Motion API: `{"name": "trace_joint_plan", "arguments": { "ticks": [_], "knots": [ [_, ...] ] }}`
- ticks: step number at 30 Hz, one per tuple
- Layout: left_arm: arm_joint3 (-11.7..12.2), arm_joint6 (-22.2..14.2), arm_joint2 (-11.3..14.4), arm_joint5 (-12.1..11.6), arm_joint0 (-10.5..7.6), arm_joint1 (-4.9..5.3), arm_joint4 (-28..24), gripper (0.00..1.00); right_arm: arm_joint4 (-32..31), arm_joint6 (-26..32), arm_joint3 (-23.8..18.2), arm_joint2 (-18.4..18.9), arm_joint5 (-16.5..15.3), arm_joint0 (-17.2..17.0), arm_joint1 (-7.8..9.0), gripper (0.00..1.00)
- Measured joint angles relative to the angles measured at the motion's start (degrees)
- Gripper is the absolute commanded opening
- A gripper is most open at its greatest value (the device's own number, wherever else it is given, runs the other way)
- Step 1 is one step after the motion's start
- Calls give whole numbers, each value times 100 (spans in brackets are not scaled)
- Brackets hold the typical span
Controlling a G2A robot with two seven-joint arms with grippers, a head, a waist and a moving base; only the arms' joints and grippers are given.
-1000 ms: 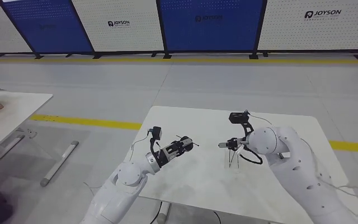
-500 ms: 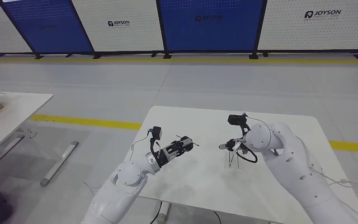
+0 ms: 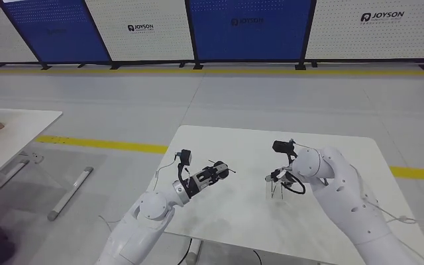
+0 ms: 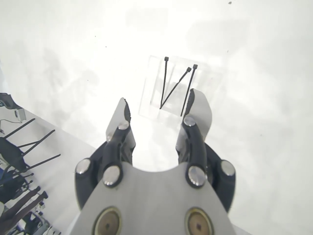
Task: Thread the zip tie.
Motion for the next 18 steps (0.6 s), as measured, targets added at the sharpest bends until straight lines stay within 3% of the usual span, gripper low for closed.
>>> {"name": "trace_joint_plan", "arguments": {
  "ticks": [15,18],
  "knots": [
    [0,0,0,0,0,0,0,0,-245,47,-12,406,0,-284,-72,36],
    [0,0,0,0,0,0,0,0,-252,60,86,405,0,-237,-114,29]
  ]
}}
